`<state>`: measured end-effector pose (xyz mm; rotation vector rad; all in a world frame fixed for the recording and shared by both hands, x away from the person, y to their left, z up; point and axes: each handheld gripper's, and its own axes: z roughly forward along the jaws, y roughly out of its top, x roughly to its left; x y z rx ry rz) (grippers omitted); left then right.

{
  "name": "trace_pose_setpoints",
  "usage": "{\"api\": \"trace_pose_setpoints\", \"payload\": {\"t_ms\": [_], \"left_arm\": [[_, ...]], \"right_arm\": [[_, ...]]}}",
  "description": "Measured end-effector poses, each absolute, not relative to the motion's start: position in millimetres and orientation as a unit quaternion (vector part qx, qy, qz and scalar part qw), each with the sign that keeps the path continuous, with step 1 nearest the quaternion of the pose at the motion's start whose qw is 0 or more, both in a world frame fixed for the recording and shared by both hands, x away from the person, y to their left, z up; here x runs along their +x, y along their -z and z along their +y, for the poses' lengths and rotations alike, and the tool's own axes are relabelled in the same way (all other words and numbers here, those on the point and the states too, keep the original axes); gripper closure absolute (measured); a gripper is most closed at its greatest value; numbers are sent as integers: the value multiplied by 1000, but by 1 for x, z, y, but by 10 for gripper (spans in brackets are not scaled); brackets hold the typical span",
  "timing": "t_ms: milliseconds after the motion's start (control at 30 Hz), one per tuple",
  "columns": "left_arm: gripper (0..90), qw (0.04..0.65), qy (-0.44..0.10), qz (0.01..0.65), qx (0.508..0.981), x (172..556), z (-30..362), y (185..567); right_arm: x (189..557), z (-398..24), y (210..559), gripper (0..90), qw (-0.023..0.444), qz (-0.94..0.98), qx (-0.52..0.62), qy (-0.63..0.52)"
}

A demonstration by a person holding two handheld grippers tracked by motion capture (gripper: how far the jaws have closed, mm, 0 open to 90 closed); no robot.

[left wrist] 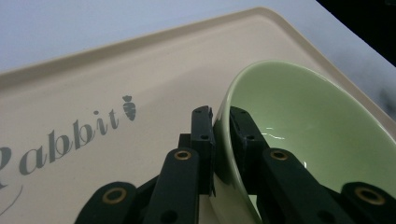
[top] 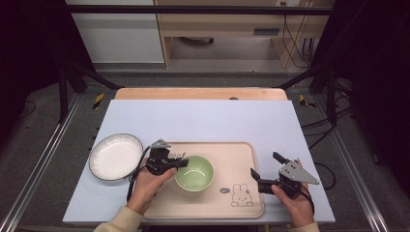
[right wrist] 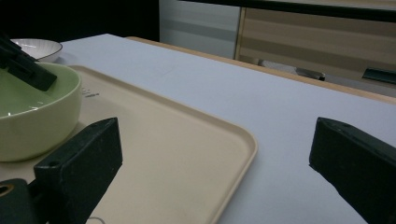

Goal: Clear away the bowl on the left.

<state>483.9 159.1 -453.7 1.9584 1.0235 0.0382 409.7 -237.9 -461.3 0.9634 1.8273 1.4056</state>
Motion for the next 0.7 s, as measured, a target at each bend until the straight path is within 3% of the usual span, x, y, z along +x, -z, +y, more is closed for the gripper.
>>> {"api": "trace_pose_setpoints", "payload": {"t_ms": [700], "left_arm": [[820, 438, -33, 402, 804, 482, 157, 455]], "right_arm": [[410, -238, 462, 27, 317, 691, 371, -534]]}}
